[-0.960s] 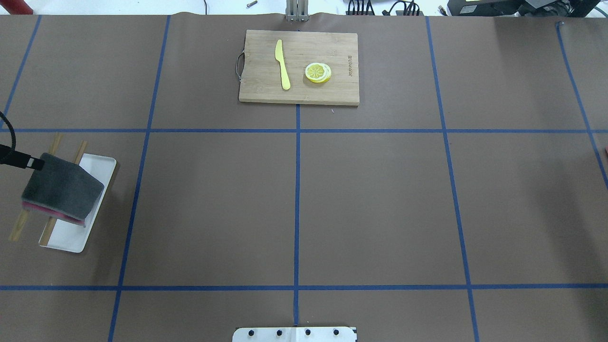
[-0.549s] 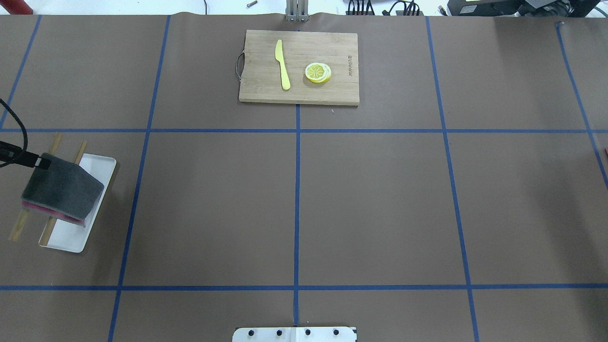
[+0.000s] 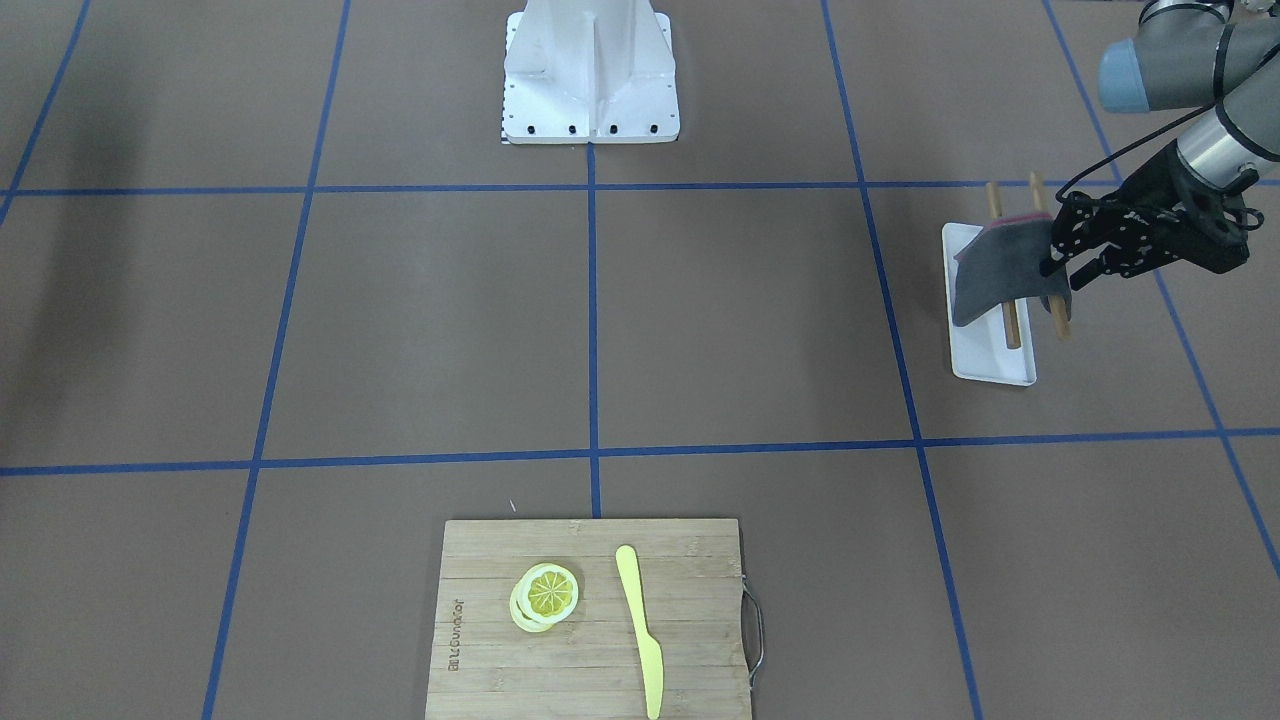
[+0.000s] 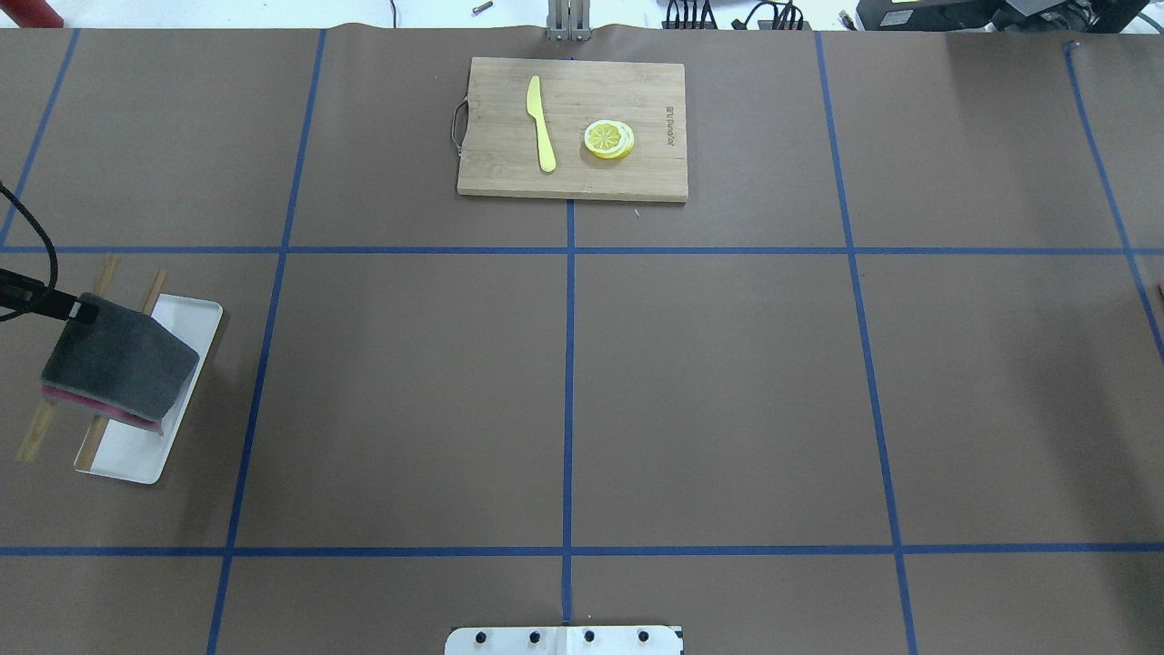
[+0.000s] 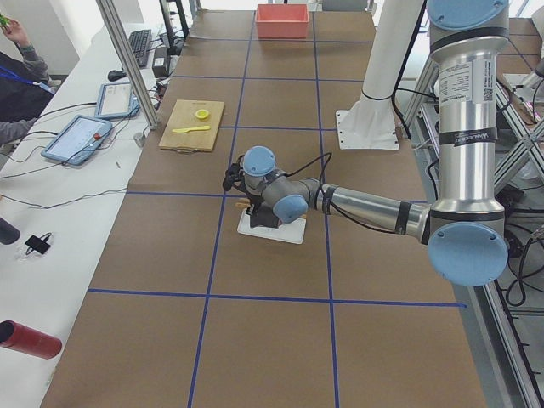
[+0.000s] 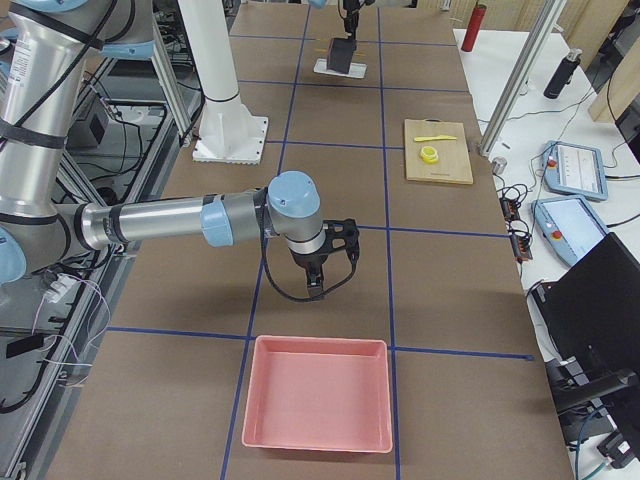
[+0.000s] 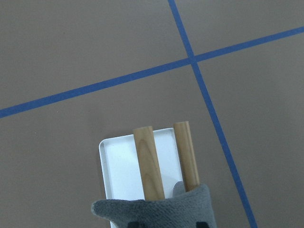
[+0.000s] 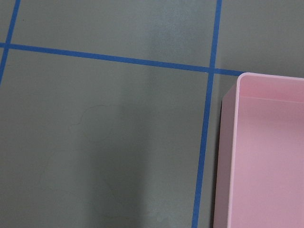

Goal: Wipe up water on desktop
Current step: 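Lower the left gripper onto the gray towel on the white tray and grasp it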

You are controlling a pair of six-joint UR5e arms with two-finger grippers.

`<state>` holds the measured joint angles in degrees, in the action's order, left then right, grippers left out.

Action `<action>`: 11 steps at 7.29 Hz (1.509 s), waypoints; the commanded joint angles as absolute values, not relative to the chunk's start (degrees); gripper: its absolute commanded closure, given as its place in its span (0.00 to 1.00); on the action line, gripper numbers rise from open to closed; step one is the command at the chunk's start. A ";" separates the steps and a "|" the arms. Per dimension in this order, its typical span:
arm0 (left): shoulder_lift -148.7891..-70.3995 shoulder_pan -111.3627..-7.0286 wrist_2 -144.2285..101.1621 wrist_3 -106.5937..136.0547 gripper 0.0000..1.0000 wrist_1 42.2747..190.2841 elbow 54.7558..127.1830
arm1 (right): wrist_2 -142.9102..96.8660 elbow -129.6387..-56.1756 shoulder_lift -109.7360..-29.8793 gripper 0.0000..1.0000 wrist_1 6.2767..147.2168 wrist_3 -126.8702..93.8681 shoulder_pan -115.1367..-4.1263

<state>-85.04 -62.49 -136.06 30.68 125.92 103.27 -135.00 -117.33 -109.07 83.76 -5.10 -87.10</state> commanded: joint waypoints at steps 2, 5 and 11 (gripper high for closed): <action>-85.08 -62.49 -136.05 30.67 0.56 125.86 103.10 | -135.00 -117.33 -109.07 0.00 83.76 -5.10 -87.10; -85.17 -62.49 -136.05 30.59 0.56 125.95 102.83 | -135.00 -117.25 -109.07 0.00 83.76 -5.10 -87.10; -84.99 -62.58 -134.38 30.94 1.00 129.19 102.74 | -135.00 -117.25 -109.07 0.00 83.76 -5.10 -87.10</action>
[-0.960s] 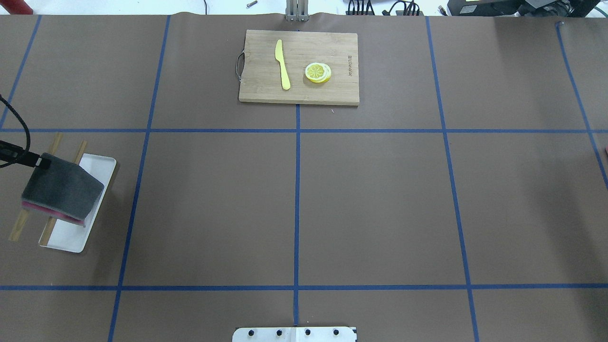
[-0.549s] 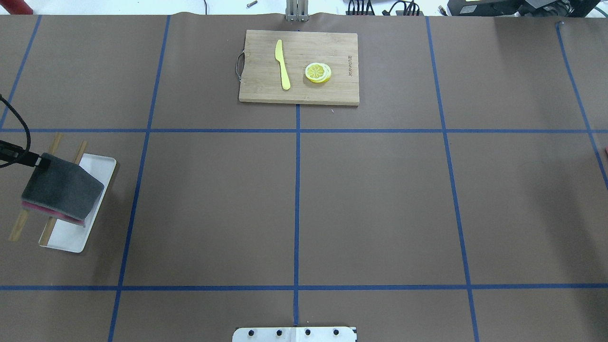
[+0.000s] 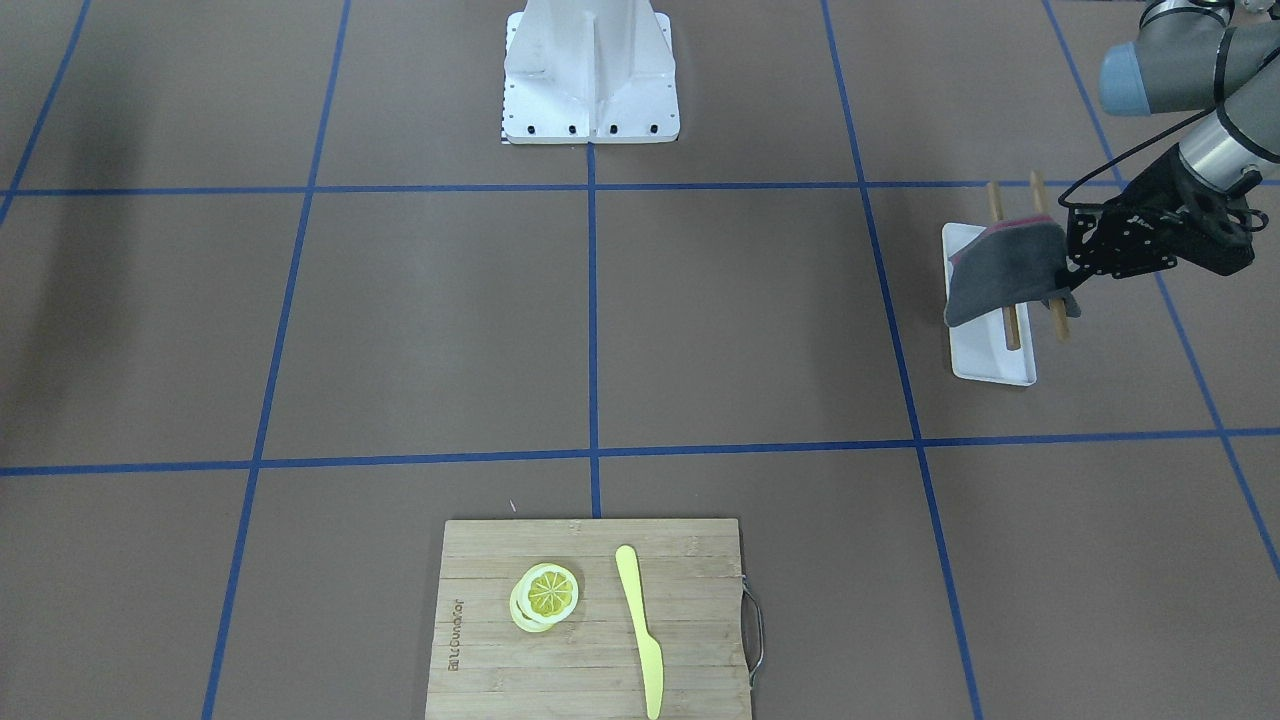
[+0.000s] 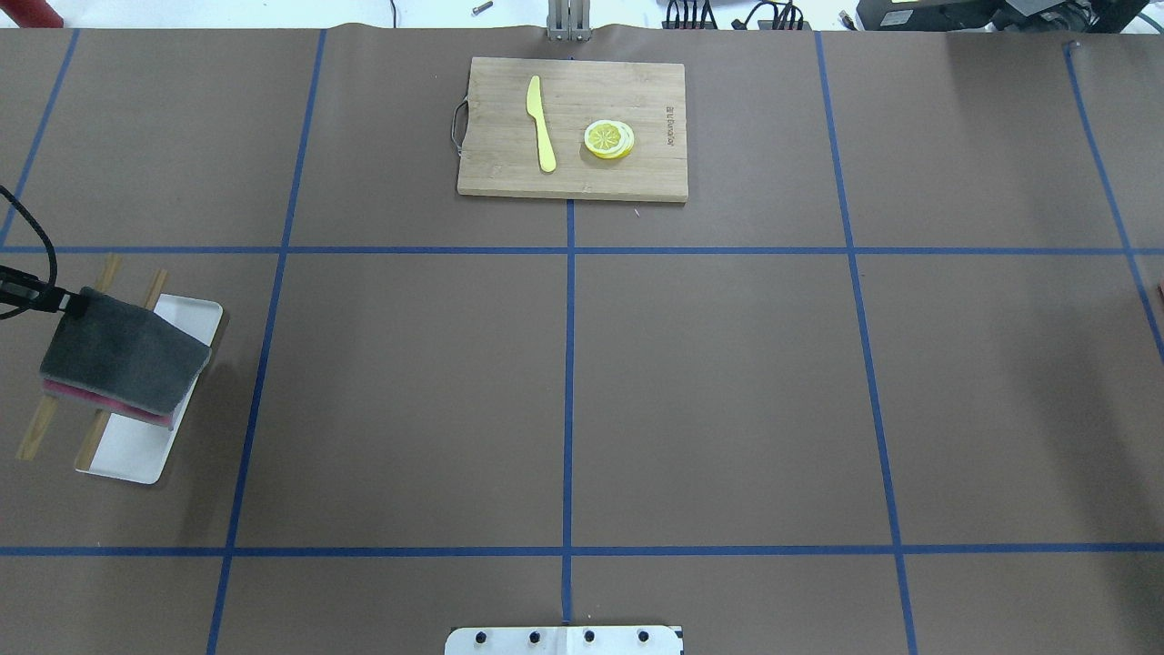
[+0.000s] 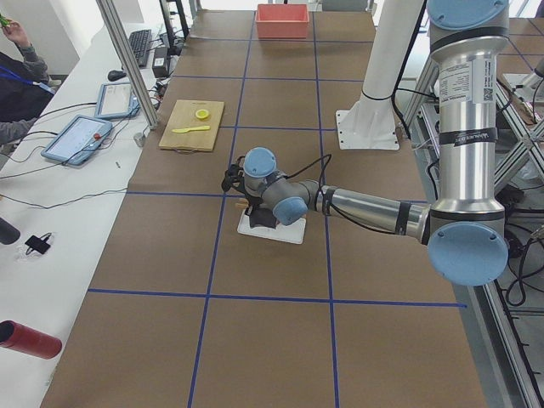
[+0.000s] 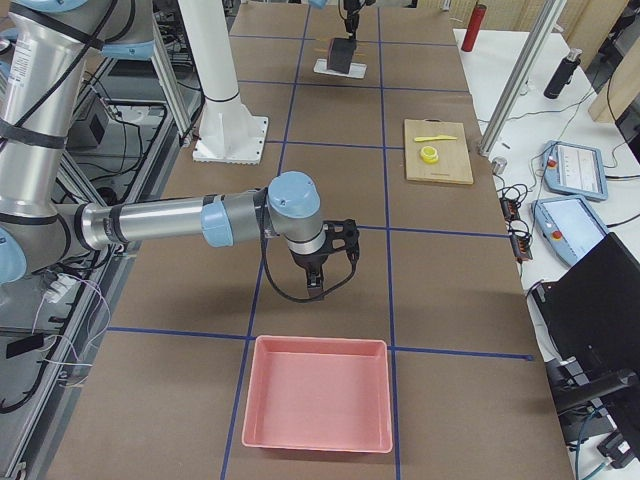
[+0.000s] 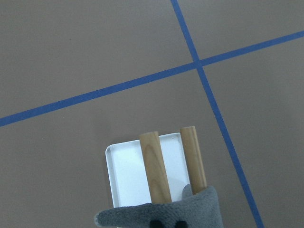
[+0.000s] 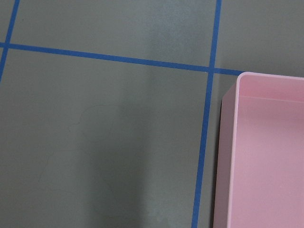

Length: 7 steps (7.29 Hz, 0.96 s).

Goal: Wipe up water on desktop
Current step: 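Lower the left gripper onto the gray towel on the white tray and grasp it, then lift the towel with the left gripper while the right arm moves in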

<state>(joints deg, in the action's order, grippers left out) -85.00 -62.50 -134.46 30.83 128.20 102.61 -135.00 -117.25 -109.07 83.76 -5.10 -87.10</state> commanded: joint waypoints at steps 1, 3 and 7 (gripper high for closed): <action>-85.08 -62.84 -134.47 31.29 1.00 130.24 103.01 | -135.00 -117.33 -108.99 0.00 83.76 -5.10 -87.10; -85.25 -63.19 -134.56 33.38 1.00 130.25 105.72 | -135.00 -117.86 -108.72 0.00 80.28 -4.75 -87.10; -97.96 -63.37 -131.86 63.73 1.00 129.82 106.70 | -135.61 -117.51 -105.32 0.00 69.61 -7.19 -84.21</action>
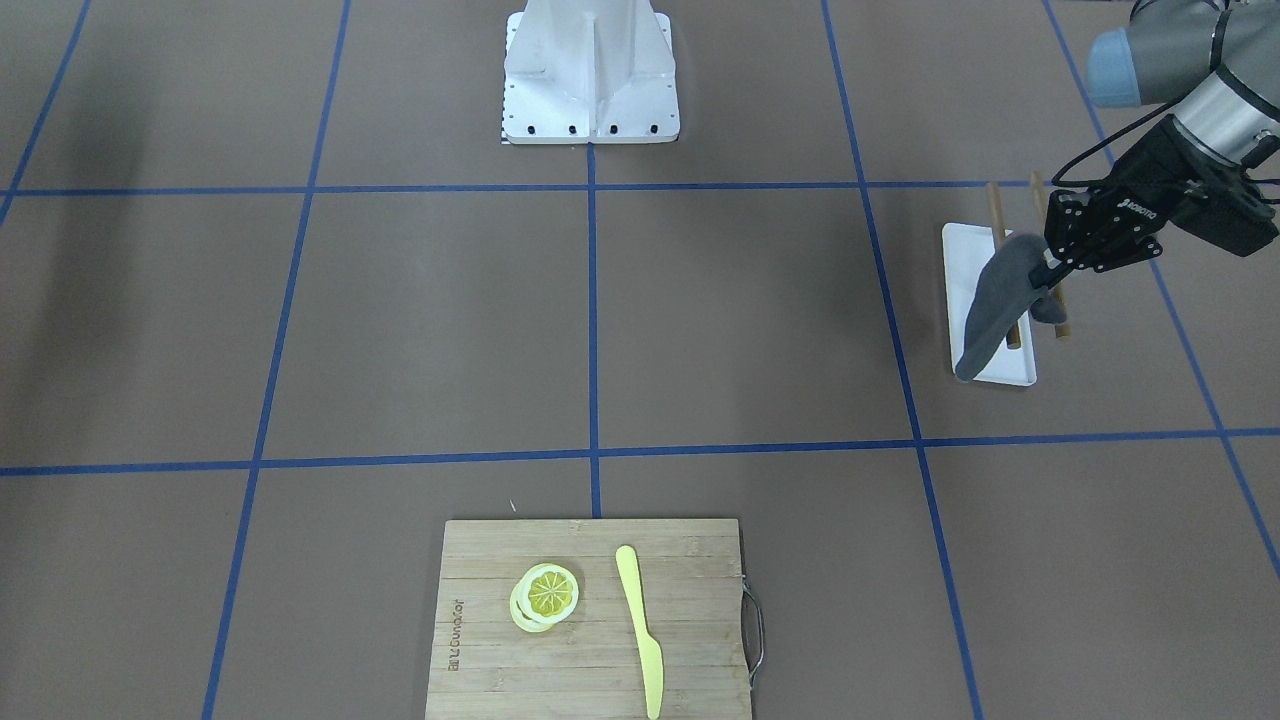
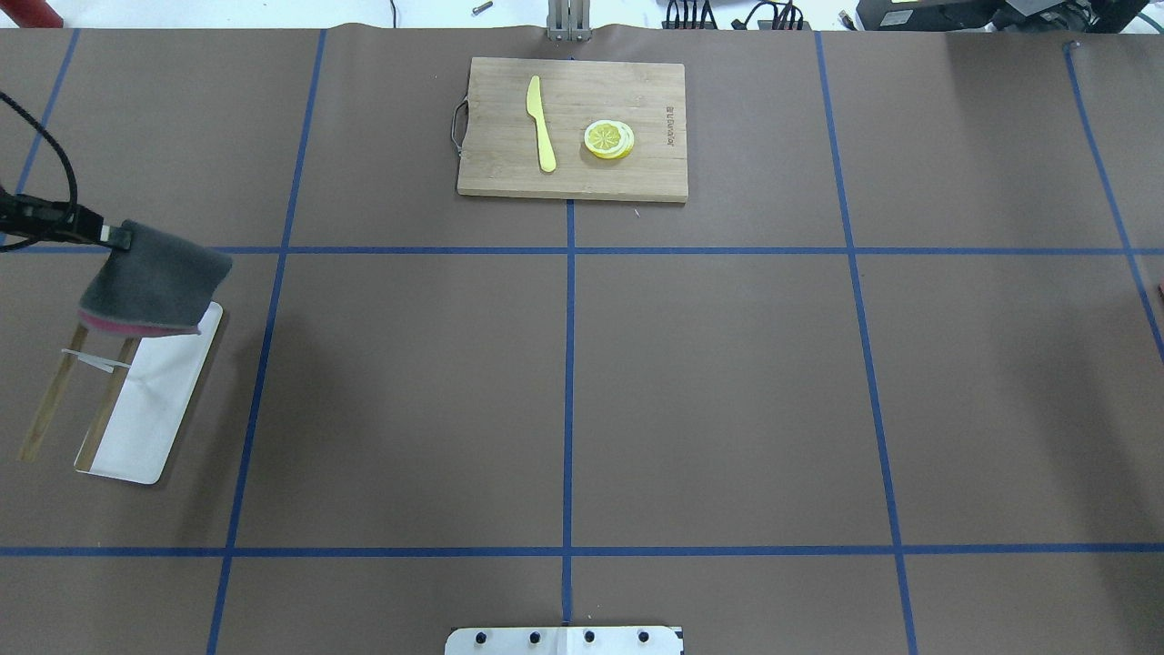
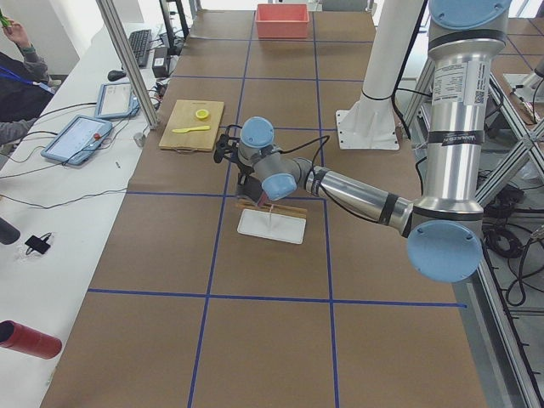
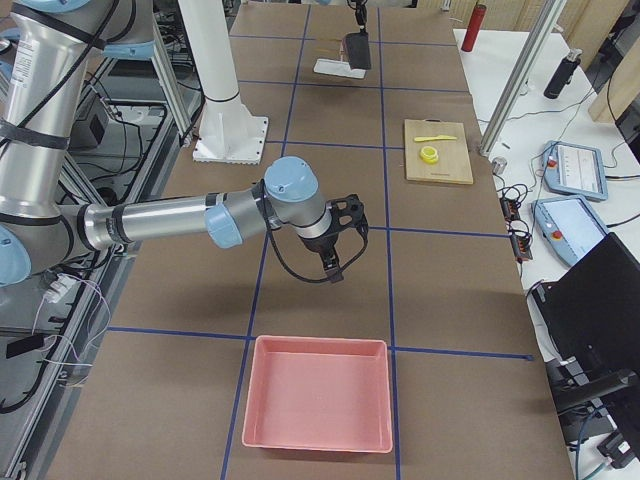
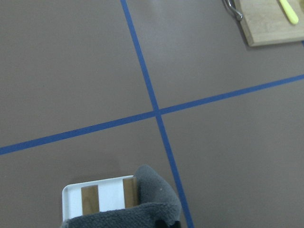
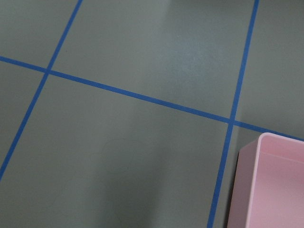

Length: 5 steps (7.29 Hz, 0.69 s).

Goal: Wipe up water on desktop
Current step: 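Lift the towel with the left gripper while the right arm moves in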

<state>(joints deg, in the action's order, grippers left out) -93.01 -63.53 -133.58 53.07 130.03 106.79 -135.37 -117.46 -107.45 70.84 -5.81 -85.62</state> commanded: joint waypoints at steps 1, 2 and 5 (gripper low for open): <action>-101.39 -63.20 -131.05 70.42 1.00 129.81 106.87 | -135.53 -117.34 -102.68 0.01 67.09 -7.64 -81.59; -105.34 -63.11 -130.96 78.67 1.00 129.81 106.96 | -135.09 -117.07 -99.52 0.01 63.32 -7.65 -78.00; -112.92 -58.12 -123.00 95.92 1.00 129.73 107.05 | -134.22 -116.54 -85.30 0.01 62.58 -13.78 -64.73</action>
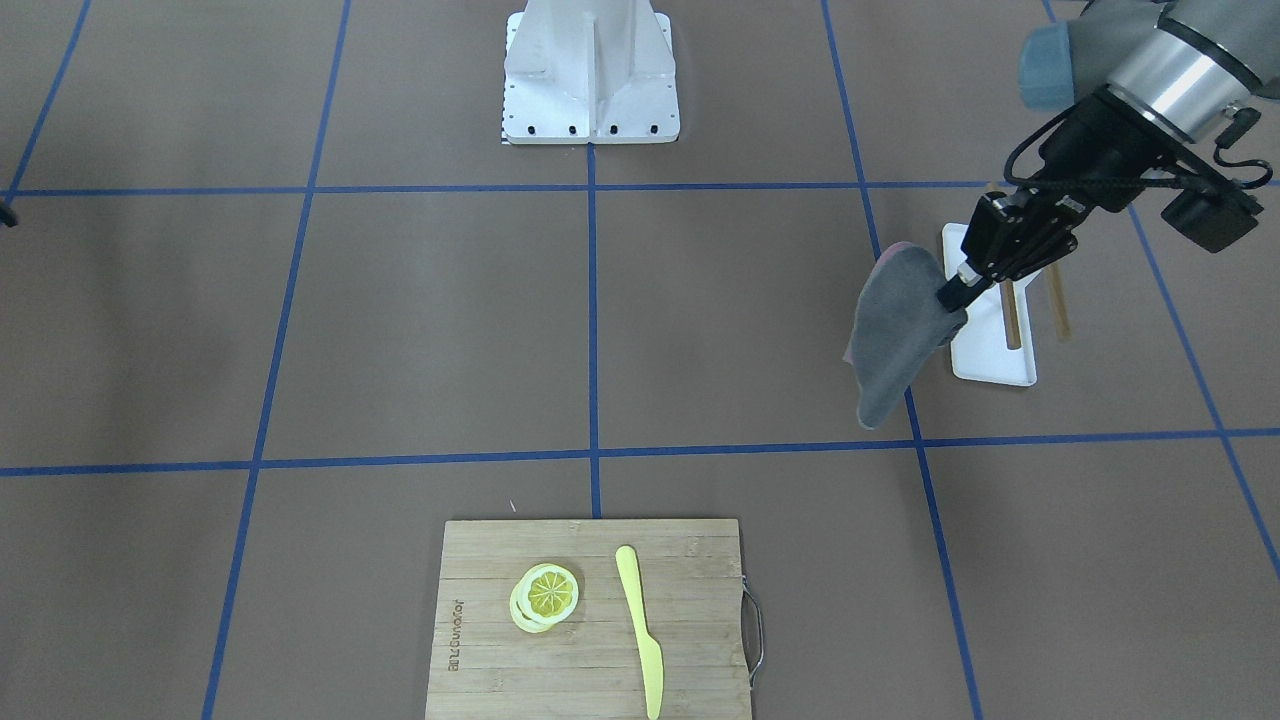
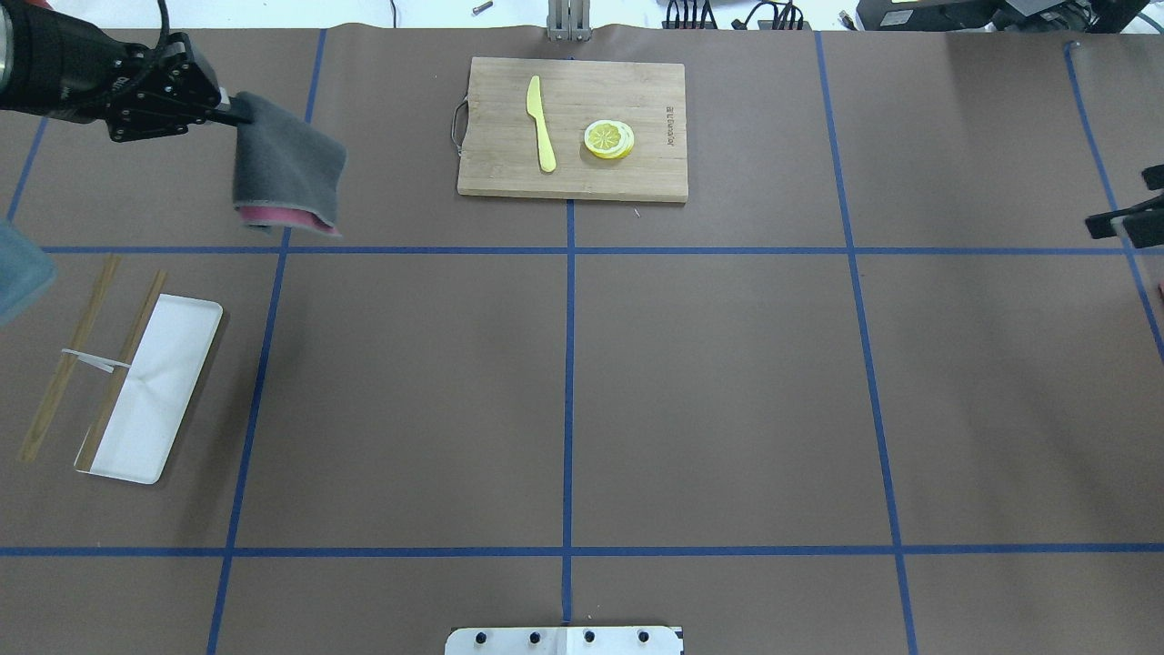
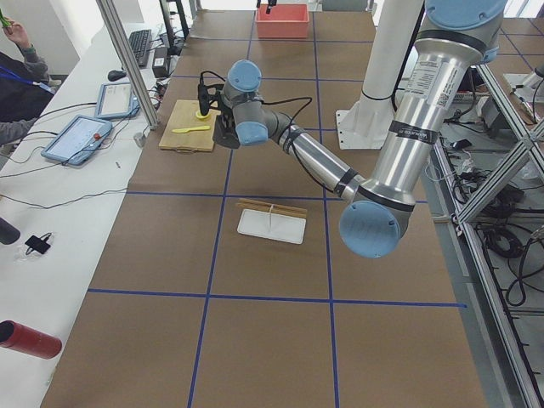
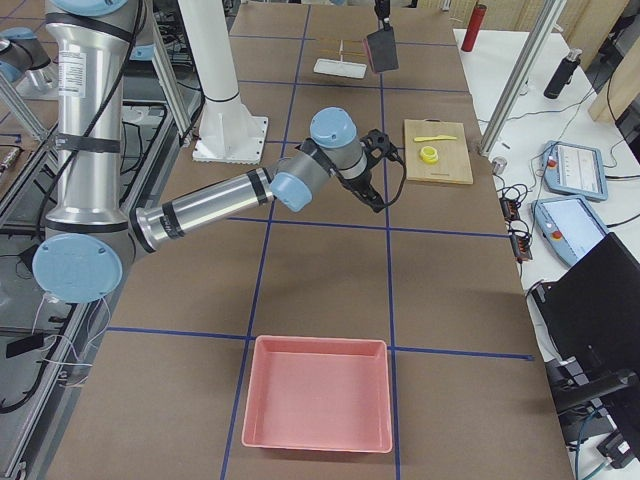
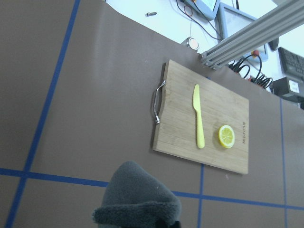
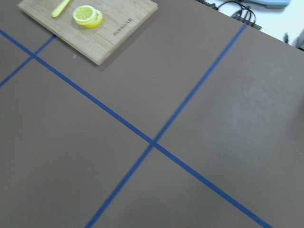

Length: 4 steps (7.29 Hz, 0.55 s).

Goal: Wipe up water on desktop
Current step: 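Lift the towel with the left gripper while the right arm moves in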

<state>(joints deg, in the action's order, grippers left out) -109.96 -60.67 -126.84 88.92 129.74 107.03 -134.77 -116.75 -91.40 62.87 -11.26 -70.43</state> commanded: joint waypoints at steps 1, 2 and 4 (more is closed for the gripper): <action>-114.59 -56.09 -119.39 100.41 1.00 129.64 107.14 | -130.38 -116.54 -80.90 0.01 62.58 -15.02 -59.03; -116.00 -54.68 -117.35 104.29 1.00 129.64 107.05 | -122.42 -116.46 -76.16 0.01 62.58 -16.51 -51.75; -118.29 -53.01 -113.84 111.58 1.00 129.64 107.05 | -99.25 -116.19 -69.73 0.01 62.75 -17.58 -36.72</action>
<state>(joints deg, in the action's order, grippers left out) -116.78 -54.13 -116.21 106.90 129.64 107.06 -112.81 -116.39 -74.08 62.62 -16.94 -46.02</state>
